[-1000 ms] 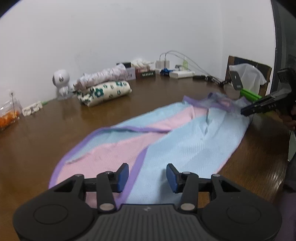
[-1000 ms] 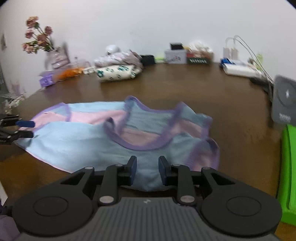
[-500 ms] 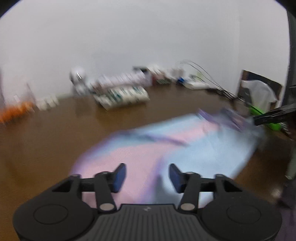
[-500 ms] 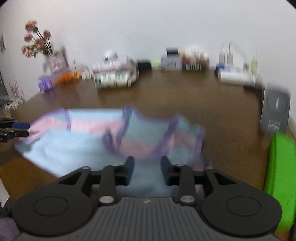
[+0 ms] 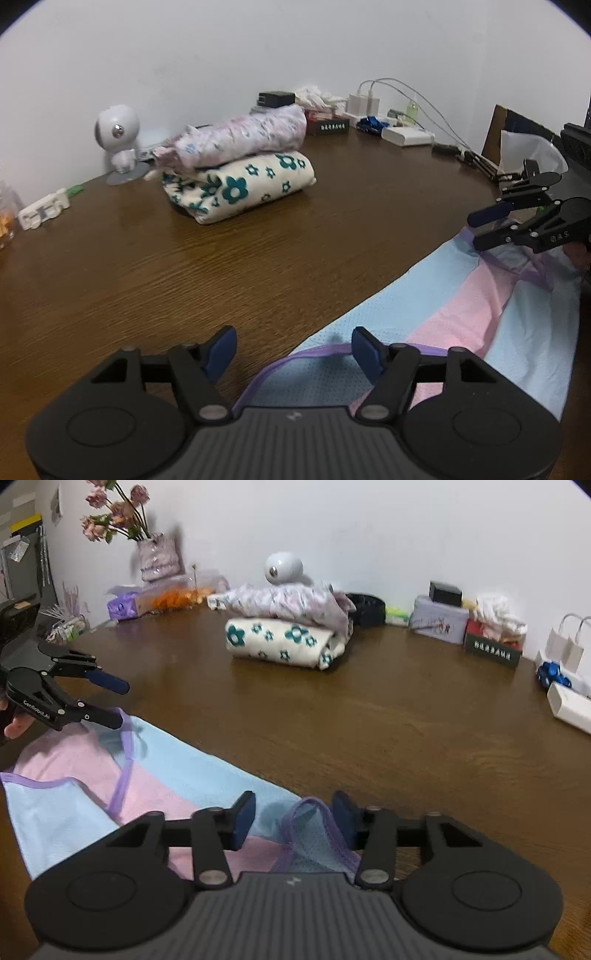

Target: Fold clothes

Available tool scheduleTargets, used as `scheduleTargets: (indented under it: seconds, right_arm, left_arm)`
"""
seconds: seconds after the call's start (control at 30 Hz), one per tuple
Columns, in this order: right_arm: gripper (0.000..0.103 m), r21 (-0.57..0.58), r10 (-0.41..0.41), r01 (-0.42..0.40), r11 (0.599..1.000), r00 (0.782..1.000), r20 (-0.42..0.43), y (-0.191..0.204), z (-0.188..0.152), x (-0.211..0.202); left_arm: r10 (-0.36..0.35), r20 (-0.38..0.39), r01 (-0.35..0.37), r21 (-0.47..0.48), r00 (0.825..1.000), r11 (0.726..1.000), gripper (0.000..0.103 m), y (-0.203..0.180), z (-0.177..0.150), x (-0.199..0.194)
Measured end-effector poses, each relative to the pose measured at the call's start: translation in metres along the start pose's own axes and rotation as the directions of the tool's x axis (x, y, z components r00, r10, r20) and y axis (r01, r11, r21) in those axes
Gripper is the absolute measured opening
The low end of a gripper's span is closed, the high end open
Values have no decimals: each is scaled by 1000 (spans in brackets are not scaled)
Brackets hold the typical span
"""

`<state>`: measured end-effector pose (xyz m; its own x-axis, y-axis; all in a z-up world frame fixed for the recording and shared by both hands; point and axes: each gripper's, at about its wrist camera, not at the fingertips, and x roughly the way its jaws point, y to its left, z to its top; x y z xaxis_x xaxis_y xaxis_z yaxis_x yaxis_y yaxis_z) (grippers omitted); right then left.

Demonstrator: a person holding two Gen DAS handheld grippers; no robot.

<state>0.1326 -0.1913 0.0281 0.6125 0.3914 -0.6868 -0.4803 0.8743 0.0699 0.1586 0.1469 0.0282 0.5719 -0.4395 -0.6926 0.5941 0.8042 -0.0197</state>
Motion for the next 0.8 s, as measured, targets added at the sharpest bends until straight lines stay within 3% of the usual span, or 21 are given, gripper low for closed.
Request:
scheduleTargets:
  seconds: [0.03,0.07,0.1,0.13,0.17,0.23,0.33,0.47,0.6,0.73,0.8]
  right_arm:
    - [23,1,2,-2,1000,1000,-11,0,-4,3]
    - [18,2,5,-5,1000,1000,-23,0,-8,5]
    - [15,-2,10,-10,1000,1000,-19,0,-10,6]
    - [13,-3,11,-11,1000,1000,-14,0,-11,5]
    - [11,-4,11,-11,1000,1000,-9,0,-12,4]
    - [4,-7,12,-12,1000,1000,2,-1,-13,1]
    - [2,-14,5,-4,1000,999,41,0,-12,-11]
    - [2,-63,-2,10,998,992,130,12,-14,-55]
    - [2,-136,34,-5,991,977,209,28,-42,-109]
    - [2,-225,78,-49,973,990,118,42,-90,-120]
    - [3,-242,92,-69,968,992,85,44,-106,-121]
  left_arm:
    - [-7,5,7,0,1000,1000,52,0,-1,2]
    - [-18,8,18,3,1000,1000,37,-1,-2,4]
    - [-26,9,26,10,1000,1000,16,-2,-3,5]
    - [-32,9,32,21,999,999,6,-4,-4,6]
    - [-39,10,38,34,999,999,3,-7,-5,7]
    - [-48,25,47,55,999,997,2,-13,-8,4]
    - [-10,87,4,65,996,998,0,-25,-7,-12]
    - [24,176,-33,53,984,998,0,-46,-12,-54]
    - [62,221,-71,32,973,997,0,-81,-45,-97]
    - [80,185,-84,11,979,996,0,-116,-94,-108]
    - [90,196,-95,15,977,995,10,-114,-94,-111]
